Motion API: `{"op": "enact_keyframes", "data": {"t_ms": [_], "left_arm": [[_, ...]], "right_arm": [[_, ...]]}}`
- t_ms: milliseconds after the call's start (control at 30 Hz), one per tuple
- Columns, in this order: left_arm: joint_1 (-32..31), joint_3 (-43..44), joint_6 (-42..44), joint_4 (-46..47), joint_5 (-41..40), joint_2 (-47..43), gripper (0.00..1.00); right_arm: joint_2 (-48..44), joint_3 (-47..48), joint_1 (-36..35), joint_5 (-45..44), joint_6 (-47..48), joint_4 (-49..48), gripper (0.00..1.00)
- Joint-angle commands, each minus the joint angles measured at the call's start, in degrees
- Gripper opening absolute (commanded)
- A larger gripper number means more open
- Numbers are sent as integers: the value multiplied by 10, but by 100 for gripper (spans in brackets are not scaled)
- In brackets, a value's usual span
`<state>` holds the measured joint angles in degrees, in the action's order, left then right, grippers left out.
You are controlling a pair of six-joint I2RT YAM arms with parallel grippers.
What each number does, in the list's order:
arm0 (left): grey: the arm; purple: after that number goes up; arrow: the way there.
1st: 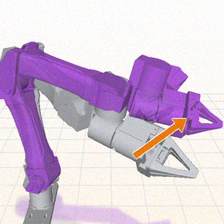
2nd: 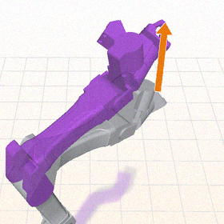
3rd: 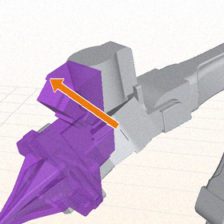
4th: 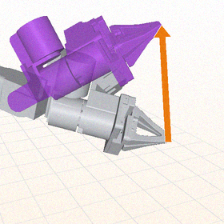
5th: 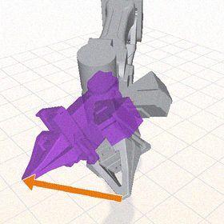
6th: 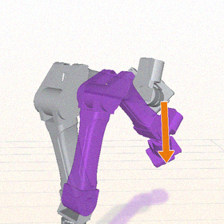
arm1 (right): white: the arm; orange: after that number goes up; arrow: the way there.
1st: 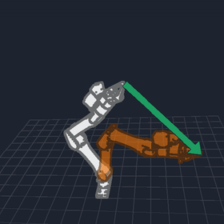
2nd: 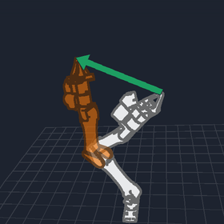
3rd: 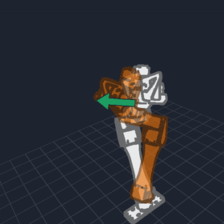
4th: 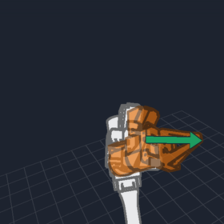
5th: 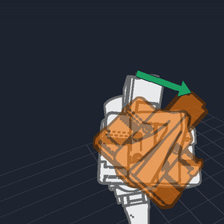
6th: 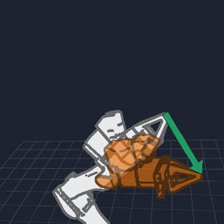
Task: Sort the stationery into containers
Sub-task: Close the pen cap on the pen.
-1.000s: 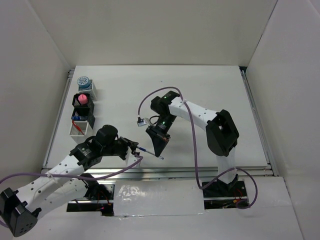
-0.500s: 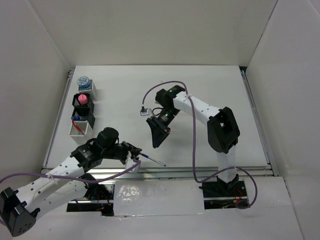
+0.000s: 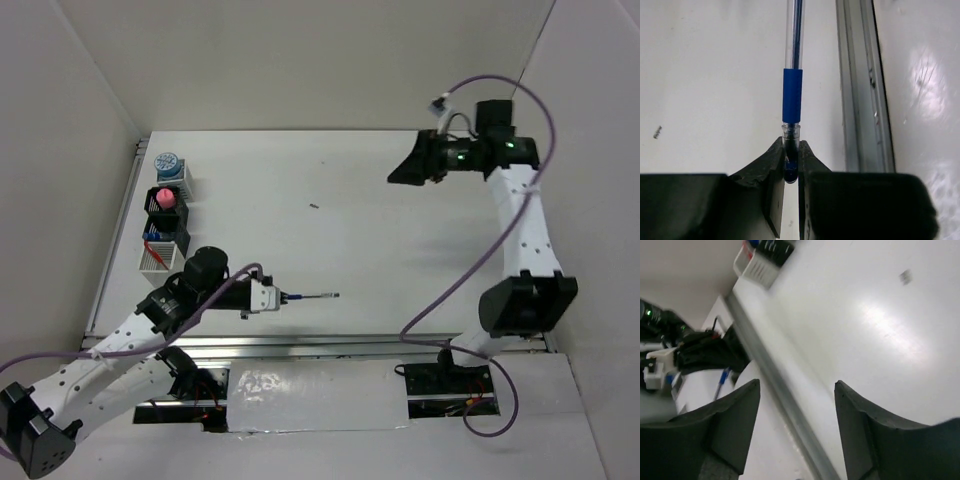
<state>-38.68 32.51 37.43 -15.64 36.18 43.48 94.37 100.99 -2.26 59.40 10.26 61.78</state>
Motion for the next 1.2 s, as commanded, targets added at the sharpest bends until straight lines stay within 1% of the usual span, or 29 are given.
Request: {"op": "enact_keyframes", "data": {"t_ms": [0, 33, 67, 100, 133, 167, 233, 267, 300, 333, 367, 467, 533, 567, 600, 667, 733, 800, 867, 1033, 1167], "left_arm": [[8, 46, -209, 96, 21, -8, 0], [16, 49, -242, 110, 15, -6, 0], [21, 61, -271, 138, 13, -1, 0], [28, 67, -333, 150, 19, 4, 0], [45, 80, -364, 169, 24, 8, 0], [52, 85, -431, 190, 27, 18, 0], [71, 99, -478, 213, 32, 25, 0], [77, 101, -528, 227, 31, 29, 0], [82, 102, -555, 253, 21, 29, 0], [93, 104, -580, 267, 19, 31, 0], [98, 104, -624, 295, 17, 35, 0], [114, 105, -690, 327, 6, 42, 0], [125, 106, -722, 351, -1, 47, 0], [127, 106, -729, 357, -5, 49, 0], [132, 106, -735, 368, -10, 51, 0], [135, 109, -751, 378, -16, 57, 0], [135, 109, -762, 396, -18, 63, 0], [136, 107, -769, 407, -22, 64, 0], [136, 106, -774, 419, -23, 67, 0], [134, 101, -763, 426, -20, 64, 0], [129, 99, -756, 424, -16, 65, 0]], "right_arm": [[-108, -17, 53, 5, -70, -150, 72], [-124, -26, 85, 22, -82, -204, 75], [-138, -38, 95, 26, -121, -233, 79], [-166, -58, 99, 27, -135, -255, 80], [-175, -65, 99, 37, -144, -284, 81], [-186, -76, 94, 45, -150, -293, 82], [-208, -83, 67, 56, -159, -307, 82], [-222, -94, 59, 64, -164, -317, 82], [-228, -99, 49, 68, -174, -342, 82], [-233, -105, 28, 67, -202, -357, 82], [-240, -110, 25, 61, -212, -381, 83], [-232, -99, -25, 56, -271, -423, 83], [-227, -101, -53, 38, -333, -450, 84], [-227, -106, -63, 14, -353, -491, 85], [-227, -109, -75, -1, -390, -510, 85], [-215, -103, -105, -30, -417, -539, 86], [-189, -76, -125, -39, -444, -542, 86], [-175, -60, -151, -67, -465, -554, 86], [-151, -56, -171, -75, -484, -577, 86], [-103, -56, -193, -122, -545, -595, 84], [-74, -55, -198, -121, -589, -640, 83]]}}
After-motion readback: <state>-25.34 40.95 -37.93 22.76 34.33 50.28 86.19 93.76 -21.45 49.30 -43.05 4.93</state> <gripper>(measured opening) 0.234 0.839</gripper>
